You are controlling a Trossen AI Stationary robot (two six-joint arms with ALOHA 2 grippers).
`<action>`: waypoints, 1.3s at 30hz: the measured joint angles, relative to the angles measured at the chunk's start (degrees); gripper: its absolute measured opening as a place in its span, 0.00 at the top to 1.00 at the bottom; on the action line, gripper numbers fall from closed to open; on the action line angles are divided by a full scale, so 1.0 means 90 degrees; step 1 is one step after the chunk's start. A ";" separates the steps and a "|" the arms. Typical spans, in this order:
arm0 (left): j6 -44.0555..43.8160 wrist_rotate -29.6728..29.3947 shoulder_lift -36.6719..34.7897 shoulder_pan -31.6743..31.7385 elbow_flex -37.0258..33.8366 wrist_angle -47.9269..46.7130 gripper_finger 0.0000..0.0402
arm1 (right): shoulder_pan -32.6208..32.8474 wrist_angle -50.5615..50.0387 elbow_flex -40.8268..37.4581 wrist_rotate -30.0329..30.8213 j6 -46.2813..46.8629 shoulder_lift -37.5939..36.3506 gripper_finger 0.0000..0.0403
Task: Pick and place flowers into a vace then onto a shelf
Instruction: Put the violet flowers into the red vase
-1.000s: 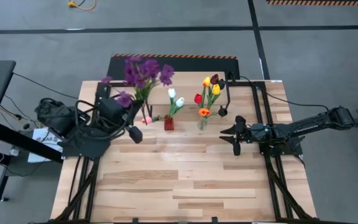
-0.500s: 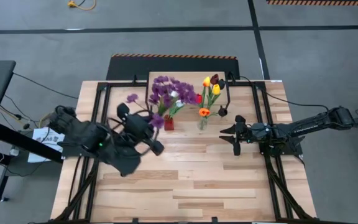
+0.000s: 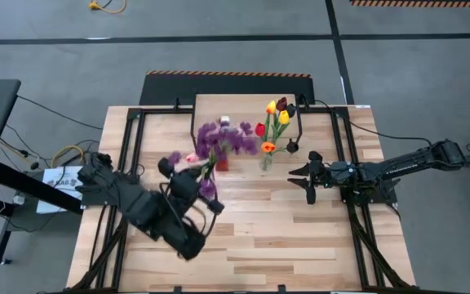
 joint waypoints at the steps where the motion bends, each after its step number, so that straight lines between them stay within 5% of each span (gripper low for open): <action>1: -0.0235 -0.0064 0.0059 -0.0089 0.0000 -0.0179 0.99 | 0.0000 0.0000 0.0000 0.0000 -0.0016 0.0001 0.71; 11: -0.0724 -0.0080 0.0222 -0.0751 -0.0020 -0.0007 0.99 | 0.0000 0.0086 0.0000 0.0000 -0.0132 -0.0001 0.71; 29: 0.6511 0.4404 0.0219 -0.0667 -0.2547 0.9857 0.99 | 0.0010 0.0092 0.0000 -0.0002 -0.0130 0.0000 0.71; 39: 0.7673 0.5473 -0.0207 -0.0403 -0.4302 1.1241 0.99 | 0.0007 0.0090 0.0000 -0.0002 -0.0190 0.0001 0.71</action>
